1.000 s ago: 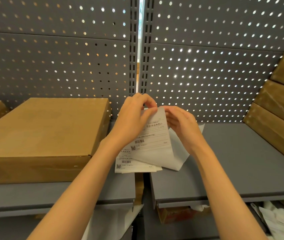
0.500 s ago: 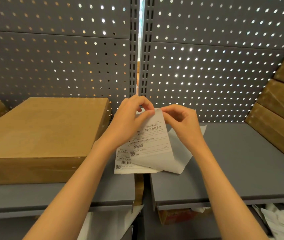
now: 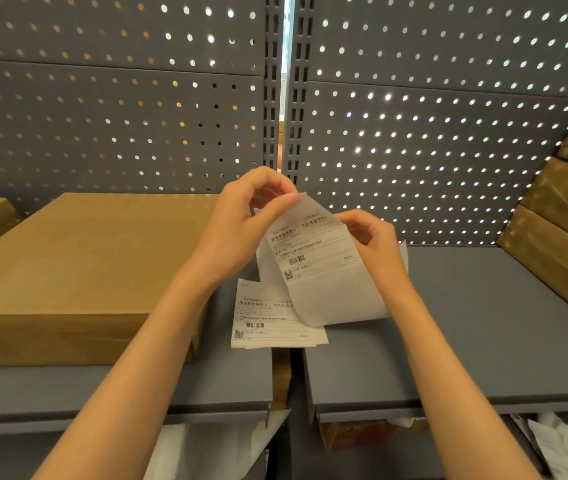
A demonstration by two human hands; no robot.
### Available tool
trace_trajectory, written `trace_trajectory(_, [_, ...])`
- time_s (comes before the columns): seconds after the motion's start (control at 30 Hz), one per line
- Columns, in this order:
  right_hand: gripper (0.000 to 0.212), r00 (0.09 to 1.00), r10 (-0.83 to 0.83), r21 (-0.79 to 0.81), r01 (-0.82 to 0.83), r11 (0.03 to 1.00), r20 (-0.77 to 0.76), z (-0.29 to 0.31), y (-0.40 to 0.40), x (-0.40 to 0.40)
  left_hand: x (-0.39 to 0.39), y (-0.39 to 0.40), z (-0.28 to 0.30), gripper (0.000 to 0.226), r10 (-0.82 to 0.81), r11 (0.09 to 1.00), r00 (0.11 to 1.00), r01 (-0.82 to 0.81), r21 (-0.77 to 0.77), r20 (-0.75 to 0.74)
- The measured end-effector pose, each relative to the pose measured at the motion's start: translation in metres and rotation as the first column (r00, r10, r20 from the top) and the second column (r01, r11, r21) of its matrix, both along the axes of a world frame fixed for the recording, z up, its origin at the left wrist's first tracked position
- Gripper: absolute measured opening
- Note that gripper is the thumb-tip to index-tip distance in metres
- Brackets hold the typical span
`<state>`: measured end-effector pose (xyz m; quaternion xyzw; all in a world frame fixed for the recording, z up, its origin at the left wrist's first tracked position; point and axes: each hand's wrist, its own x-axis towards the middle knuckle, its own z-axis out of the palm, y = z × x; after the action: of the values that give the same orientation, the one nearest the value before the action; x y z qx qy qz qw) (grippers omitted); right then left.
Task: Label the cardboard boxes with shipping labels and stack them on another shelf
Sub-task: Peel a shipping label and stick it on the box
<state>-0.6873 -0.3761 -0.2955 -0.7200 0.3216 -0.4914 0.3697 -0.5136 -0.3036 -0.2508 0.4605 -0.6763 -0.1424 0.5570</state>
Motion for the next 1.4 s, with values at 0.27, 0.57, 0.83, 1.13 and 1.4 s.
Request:
trace_trajectory(0.27, [0.036, 1.0, 0.007, 0.024, -0.007, 1.0, -0.007, -0.002, -0.003, -0.001, 0.011, 0.007, 0.005, 0.011, -0.029, 0.997, 0.996, 0.023, -0.07, -0.088])
trace_trajectory(0.57, [0.049, 1.0, -0.007, 0.07, 0.006, 0.997, 0.008, -0.007, -0.007, 0.0, 0.029, 0.013, 0.009, 0.002, -0.013, 0.997, 0.981, -0.003, -0.083, -0.193])
trace_trajectory(0.83, [0.033, 0.996, -0.066, 0.046, 0.069, 0.997, -0.054, -0.013, -0.01, -0.001, 0.032, 0.02, 0.011, 0.014, 0.039, 0.991, 0.961, -0.073, -0.114, -0.275])
trace_trajectory(1.13, [0.032, 0.995, -0.094, 0.09, 0.097, 0.991, -0.03, -0.017, -0.013, -0.007, 0.046, 0.021, 0.02, 0.013, 0.078, 0.969, 0.969, -0.129, -0.212, -0.233])
trace_trajectory(1.4, [0.026, 0.993, -0.116, 0.091, 0.118, 0.989, -0.029, -0.019, -0.016, -0.01, 0.05, 0.026, 0.027, 0.009, 0.108, 0.945, 0.96, -0.179, -0.272, -0.258])
